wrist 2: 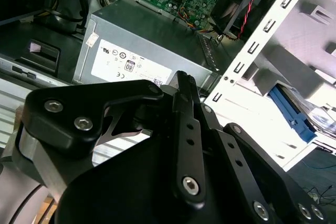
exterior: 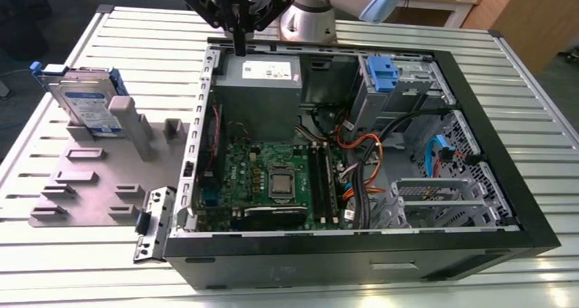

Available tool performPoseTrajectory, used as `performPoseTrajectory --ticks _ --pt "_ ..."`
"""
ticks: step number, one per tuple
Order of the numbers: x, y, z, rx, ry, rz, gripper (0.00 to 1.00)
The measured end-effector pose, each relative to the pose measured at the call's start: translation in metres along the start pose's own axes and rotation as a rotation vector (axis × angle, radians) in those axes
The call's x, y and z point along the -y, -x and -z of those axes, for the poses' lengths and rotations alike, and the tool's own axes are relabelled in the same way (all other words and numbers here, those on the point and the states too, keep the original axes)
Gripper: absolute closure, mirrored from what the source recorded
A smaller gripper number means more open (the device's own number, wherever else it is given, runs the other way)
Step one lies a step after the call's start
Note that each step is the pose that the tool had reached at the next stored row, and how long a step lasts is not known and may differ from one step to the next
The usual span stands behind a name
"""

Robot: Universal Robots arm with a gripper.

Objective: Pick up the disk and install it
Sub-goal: 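Reach for the disk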

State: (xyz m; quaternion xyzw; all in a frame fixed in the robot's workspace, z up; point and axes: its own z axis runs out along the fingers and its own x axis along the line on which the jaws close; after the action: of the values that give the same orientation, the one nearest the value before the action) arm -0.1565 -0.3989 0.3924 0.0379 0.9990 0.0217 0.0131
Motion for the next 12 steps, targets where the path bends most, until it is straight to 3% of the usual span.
performPoseTrajectory --ticks 12 --pt "0.0003 -0.0034 0.0001 0.0 0.0 0.0 0.89"
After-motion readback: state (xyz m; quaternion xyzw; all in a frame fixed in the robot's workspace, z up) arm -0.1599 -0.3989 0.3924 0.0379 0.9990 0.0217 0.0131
